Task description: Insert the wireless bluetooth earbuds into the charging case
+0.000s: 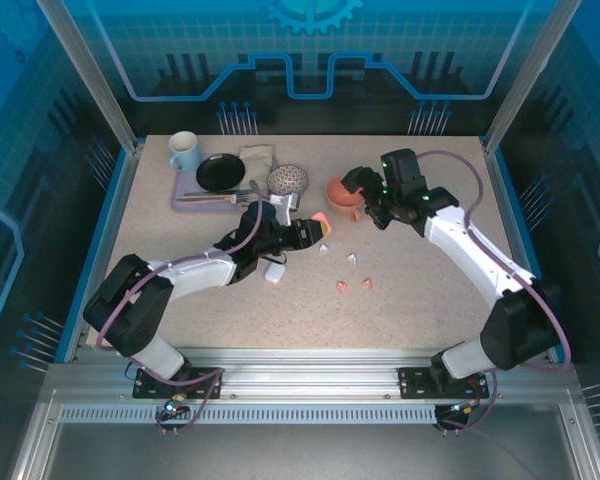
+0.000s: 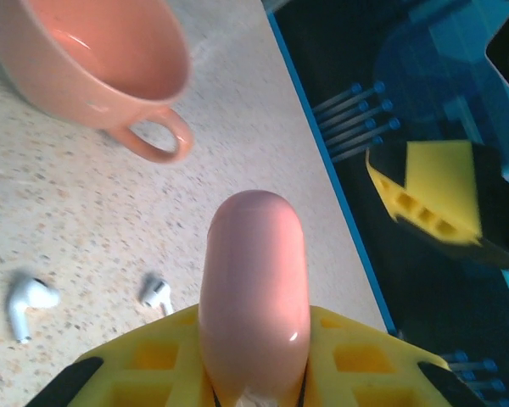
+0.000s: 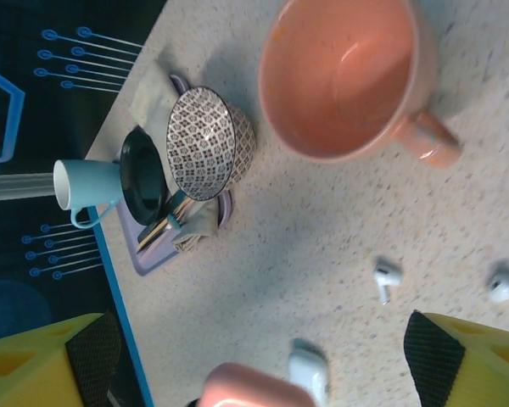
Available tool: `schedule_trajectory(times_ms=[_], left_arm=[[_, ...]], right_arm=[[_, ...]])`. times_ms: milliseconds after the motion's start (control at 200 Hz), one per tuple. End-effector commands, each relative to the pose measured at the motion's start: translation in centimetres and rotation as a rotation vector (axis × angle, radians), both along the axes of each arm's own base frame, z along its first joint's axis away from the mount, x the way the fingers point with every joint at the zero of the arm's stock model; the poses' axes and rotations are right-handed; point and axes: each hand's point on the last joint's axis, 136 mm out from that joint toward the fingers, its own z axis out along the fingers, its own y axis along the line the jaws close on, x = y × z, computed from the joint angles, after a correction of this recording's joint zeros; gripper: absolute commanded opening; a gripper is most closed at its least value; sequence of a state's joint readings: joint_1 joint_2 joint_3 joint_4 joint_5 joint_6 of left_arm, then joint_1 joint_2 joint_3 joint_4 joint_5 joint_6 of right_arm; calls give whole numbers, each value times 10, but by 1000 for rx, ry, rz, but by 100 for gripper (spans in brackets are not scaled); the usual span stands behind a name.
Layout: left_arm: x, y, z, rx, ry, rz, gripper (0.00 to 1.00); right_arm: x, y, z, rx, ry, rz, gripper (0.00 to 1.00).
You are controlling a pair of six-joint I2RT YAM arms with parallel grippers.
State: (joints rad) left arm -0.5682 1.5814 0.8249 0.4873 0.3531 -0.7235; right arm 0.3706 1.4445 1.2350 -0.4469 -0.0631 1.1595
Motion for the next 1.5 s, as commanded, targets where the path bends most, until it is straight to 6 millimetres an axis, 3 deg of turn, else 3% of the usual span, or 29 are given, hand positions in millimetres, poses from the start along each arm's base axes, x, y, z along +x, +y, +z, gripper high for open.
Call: schedule_trajectory(times_ms=[0,135,185,205,340,575,755,1286,1496], left_arm=[[-28,-5,25,5,-3,-229,8],[-55,-7,40,1,29,-408,8],[-63,-6,44,9,43,-452,8],[-66,-6,45,10,46,-468,8],[-76,-5,50,28,63,-522,8],[-76,-4,50,40,69,-525,8],[-74,-5,48,43,67,-517,8],[-68,-7,49,53,54,-508,6],[-64,-8,45,58,55,-503,5]], right_arm=[[-8,-2,-4,-122,-156,214,90],[-35,1,-11,-184,-352,431,89],[-41,3,-5,-175,-417,461,88],[-47,1,-15,-174,-406,473,87],[-63,11,-11,-97,-473,518,86],[-71,19,-4,-53,-505,531,85],[-78,37,-2,-46,-500,591,84],[-87,68,-36,-44,-417,677,80],[-89,57,-26,-65,-439,641,81]])
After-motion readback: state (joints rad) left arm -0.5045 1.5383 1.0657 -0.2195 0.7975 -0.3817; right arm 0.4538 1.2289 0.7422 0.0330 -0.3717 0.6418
